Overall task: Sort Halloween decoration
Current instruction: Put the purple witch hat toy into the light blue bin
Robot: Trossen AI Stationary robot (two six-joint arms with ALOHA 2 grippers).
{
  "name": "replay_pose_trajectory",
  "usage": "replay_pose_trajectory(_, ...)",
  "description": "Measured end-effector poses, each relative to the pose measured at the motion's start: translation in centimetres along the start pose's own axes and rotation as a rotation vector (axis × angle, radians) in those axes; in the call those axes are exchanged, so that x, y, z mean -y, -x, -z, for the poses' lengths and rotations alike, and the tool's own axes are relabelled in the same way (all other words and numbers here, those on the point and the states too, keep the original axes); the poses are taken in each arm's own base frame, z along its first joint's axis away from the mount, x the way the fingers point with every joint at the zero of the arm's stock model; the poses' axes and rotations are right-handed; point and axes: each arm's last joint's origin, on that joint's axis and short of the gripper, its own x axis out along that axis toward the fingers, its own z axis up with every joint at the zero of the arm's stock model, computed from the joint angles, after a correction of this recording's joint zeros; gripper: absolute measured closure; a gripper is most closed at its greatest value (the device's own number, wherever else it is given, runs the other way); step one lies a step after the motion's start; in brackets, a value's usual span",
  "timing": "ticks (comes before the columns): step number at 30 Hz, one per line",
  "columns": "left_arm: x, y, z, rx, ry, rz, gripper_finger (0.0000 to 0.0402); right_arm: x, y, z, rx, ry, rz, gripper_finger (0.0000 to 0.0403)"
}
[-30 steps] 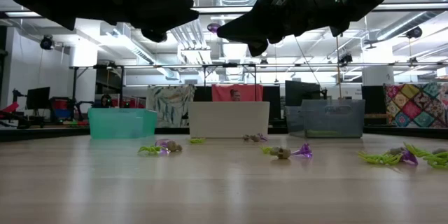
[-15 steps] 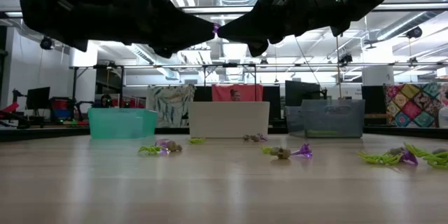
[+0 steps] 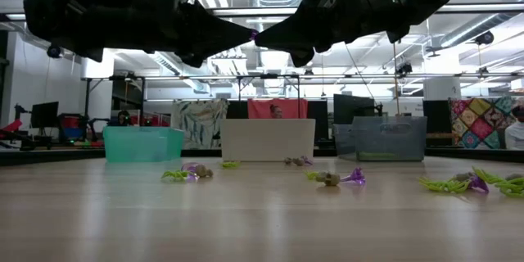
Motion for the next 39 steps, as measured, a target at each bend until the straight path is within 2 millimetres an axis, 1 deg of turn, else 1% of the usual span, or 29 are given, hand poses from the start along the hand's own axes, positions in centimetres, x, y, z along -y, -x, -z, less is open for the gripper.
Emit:
replay_pose_trajectory(1,0.0,0.0,0.0,0.000,0.000,0.000,0.0388,0.0,0.0,0.0,0.000,0.000,0.001,0.0394)
replay_pose_trajectory(3,0.0,0.0,0.0,0.000,0.000,0.000,0.0396,0.0,0.0,0.0,-0.001,0.000,0.002,0.0394)
replay_pose_trajectory(8,0.0,0.0,0.0,0.000,0.000,0.000,0.0399,0.0,0.0,0.0,-0.001,-0.002,0.003,0.0394)
replay_pose_trajectory(14,0.0,0.0,0.0,-0.001,0.000,0.001,0.0401,0.0,0.0,0.1,-0.011,-0.043,0.003,0.0389)
replay_pose_trajectory(17,0.0,0.0,0.0,-0.001,0.002,0.000,0.0401,0.0,0.1,0.1,-0.017,-0.067,0.004,0.0368)
replay_pose_trajectory(24,0.0,0.0,0.0,0.000,0.004,-0.001,0.0402,0.2,0.1,0.3,-0.042,-0.095,0.076,0.0288)
replay_pose_trajectory(29,-0.1,0.1,-0.4,0.015,0.011,-0.001,0.0401,0.2,0.5,0.5,-0.096,-0.108,0.120,0.0246)
replay_pose_trajectory(32,-0.1,0.3,-0.7,0.017,0.016,-0.007,0.0401,0.2,1.0,0.2,-0.120,-0.125,0.154,0.0232)
replay_pose_trajectory(34,-0.3,0.5,-1.0,0.003,0.032,-0.049,0.0401,0.2,1.6,-0.1,-0.143,-0.129,0.177,0.0228)
replay_pose_trajectory(37,-0.7,1.0,-1.4,-0.050,0.031,-0.162,0.0401,0.1,2.4,-0.5,-0.171,-0.145,0.215,0.0228)
replay_pose_trajectory(39,-1.3,1.4,-1.9,-0.106,0.027,-0.275,0.0401,0.0,3.0,-0.8,-0.181,-0.159,0.225,0.0227)
